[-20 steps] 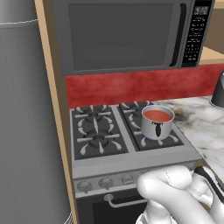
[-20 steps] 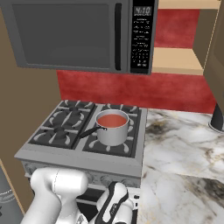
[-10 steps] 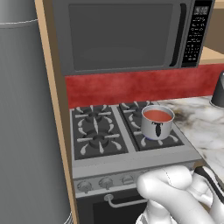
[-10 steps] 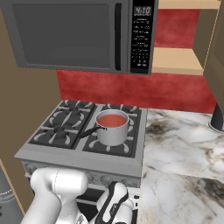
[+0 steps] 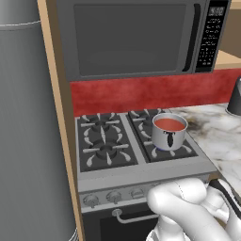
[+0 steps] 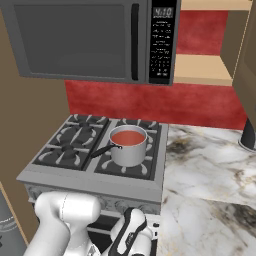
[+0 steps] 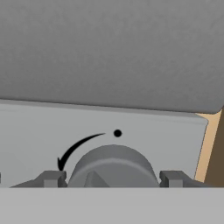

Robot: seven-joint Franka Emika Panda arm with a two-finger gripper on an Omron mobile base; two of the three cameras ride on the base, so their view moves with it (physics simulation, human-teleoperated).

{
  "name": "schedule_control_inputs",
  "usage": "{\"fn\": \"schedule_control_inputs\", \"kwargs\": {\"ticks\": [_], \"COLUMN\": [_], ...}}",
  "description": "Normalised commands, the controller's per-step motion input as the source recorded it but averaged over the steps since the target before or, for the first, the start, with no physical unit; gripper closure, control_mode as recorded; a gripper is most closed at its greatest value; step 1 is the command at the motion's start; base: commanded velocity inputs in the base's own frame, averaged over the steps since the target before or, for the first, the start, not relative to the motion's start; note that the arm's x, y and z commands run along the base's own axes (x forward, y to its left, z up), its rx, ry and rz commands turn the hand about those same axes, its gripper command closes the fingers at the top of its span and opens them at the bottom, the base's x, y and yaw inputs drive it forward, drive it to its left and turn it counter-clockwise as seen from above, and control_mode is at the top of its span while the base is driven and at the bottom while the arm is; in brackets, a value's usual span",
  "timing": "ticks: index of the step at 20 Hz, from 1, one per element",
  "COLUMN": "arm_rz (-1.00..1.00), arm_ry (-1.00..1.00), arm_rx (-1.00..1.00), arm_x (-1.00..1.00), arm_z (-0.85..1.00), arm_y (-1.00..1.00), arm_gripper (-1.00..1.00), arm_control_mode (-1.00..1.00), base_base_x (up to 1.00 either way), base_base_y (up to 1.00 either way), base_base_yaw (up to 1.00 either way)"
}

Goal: Wait until the marinara sauce is simmered to a deep red color and then turn off the stove.

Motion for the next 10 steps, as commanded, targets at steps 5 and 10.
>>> {"fn": "schedule_control_inputs", "kwargs": {"ticks": [5,10], "arm_rz": [0.0,0.0], "arm_ry": [0.0,0.0], "arm_rx": [0.0,0.0], "arm_x": [0.0,0.0], "arm_z": [0.0,0.0], "arm_y": [0.0,0.0], "arm_gripper": [1.0,1.0], "arm_control_mode": [-1.0,-1.0], "base_base_x": [0.0,0.0], "base_base_y": [0.0,0.0], "base_base_yaw": [0.0,0.0]}}
